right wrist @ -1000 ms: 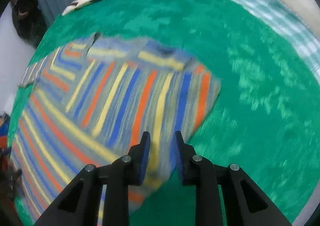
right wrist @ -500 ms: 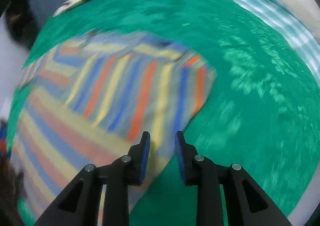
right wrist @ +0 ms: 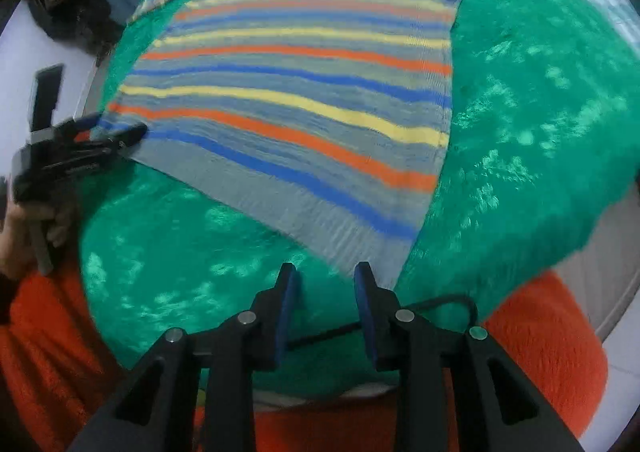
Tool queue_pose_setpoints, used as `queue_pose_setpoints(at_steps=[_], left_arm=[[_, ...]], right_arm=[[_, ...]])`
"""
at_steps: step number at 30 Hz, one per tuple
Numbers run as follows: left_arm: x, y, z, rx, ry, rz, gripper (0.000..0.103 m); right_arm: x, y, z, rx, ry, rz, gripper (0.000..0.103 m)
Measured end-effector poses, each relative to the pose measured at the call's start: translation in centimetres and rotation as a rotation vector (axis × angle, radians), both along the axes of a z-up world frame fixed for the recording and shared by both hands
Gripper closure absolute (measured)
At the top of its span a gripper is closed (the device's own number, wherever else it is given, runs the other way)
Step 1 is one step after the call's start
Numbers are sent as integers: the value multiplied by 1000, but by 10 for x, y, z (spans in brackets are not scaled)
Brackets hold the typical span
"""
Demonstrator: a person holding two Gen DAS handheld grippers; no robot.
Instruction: Fold small clothes
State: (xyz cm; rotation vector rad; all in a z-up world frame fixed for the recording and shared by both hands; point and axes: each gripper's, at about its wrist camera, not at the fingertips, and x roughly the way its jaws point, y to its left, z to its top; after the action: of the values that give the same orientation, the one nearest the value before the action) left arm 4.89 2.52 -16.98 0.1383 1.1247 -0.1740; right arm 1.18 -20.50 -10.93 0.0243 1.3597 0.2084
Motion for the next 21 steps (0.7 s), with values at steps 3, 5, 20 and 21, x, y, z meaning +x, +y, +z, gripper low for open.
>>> queue_pose_setpoints(at_steps=[3,5,20,21], left_arm=[[0,-1,-1,3,-7,13,1],[-1,-4,-3,15,-13,13,0],[-2,-2,-10,11,-44,4,0],[-2,-2,-10,10,-46,2,0]], right_arm=[[1,11,30,24,-163,-61,57],[2,22,39,37,-263,-99,48],[22,60,-47,-4,-264,-113,42],[22,61,-47,-3,-267,-115,41]])
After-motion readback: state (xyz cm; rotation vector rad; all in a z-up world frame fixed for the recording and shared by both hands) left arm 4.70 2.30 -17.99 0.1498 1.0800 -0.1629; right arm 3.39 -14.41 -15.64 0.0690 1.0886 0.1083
